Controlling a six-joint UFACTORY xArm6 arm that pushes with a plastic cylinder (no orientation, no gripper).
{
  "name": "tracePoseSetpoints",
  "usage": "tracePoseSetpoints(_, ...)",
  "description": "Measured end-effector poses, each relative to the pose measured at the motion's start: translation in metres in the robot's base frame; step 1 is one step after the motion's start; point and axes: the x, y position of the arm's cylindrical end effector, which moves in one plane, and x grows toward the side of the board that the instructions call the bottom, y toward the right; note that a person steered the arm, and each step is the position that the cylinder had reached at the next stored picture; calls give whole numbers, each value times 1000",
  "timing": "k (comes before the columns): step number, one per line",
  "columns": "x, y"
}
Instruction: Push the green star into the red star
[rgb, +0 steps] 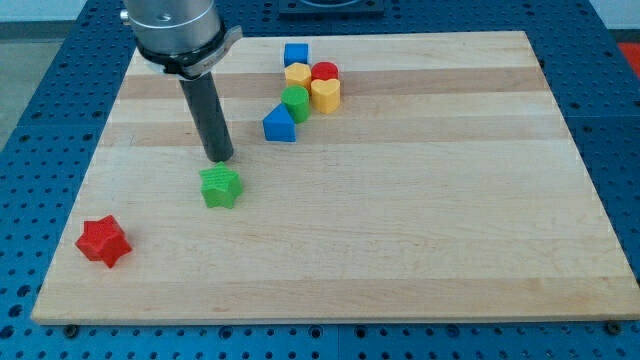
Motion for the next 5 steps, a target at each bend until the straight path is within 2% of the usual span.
tracePoseSetpoints(1, 12, 37)
tracePoseSetpoints(3, 66, -9)
tracePoseSetpoints(4, 93, -50)
tracePoseSetpoints(5, 86, -1)
